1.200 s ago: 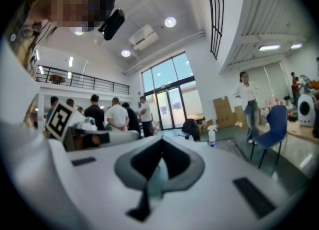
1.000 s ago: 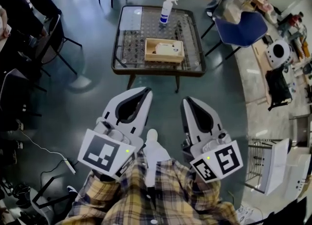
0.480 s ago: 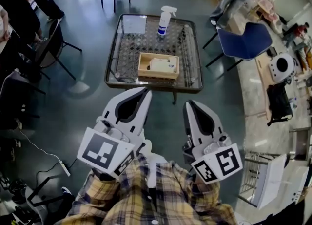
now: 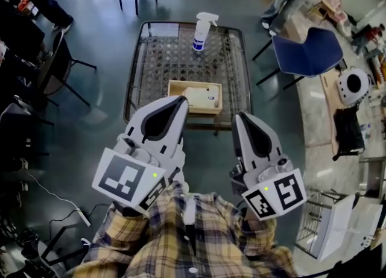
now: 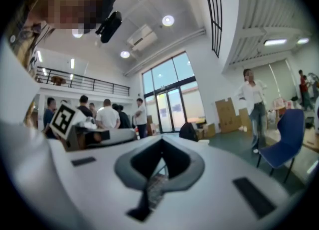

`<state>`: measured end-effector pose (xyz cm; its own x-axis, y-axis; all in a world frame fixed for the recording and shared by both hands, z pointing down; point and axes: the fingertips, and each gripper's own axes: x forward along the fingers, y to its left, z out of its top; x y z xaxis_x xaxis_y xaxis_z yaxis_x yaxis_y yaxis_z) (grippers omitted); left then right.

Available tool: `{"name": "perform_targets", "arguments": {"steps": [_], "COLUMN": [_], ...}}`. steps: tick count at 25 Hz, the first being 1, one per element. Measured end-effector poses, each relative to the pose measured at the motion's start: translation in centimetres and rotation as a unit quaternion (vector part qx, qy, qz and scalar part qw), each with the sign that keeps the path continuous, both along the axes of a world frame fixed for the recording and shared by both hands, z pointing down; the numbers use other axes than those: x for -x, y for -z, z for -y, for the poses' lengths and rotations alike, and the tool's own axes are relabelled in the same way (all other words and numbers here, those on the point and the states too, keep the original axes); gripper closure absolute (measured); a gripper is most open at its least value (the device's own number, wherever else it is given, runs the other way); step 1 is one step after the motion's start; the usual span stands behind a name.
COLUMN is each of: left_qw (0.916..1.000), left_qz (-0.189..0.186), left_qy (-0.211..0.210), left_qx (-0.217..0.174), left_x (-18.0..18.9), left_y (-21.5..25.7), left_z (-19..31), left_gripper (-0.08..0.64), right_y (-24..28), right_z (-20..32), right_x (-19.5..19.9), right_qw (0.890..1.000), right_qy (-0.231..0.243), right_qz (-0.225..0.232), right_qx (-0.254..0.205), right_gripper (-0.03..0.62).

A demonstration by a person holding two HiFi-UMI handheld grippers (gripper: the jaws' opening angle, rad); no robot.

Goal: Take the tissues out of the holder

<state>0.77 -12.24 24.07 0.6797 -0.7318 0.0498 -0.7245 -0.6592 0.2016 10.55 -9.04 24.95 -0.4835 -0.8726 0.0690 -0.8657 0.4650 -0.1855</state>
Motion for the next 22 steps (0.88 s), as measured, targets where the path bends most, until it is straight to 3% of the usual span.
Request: {"name": "perform_targets", "arguments": {"steps": [11,22], "left_qw": [0.9996,0.999], "left_qz": [0.006,0.005], "left_qy": [-0.025,-0.024], "left_qx": [0.003,0.038], "left_x": [-0.9,-1.5], "left_y": [0.5,-1.5], "left_z": [13.3,19.5], "left_gripper": [0.548,0.548], "right_y": [0.4,-0.9], "right_z": [13.5,19.7], "right_x": [-0.5,-1.6], "right_qw": [1.0,0.999], "right_qy": [-0.022,-0.02], "right_qz": [0.005,-0.007], "right_qx": [0.005,0.037], "right_gripper": [0.583,0.583]}}
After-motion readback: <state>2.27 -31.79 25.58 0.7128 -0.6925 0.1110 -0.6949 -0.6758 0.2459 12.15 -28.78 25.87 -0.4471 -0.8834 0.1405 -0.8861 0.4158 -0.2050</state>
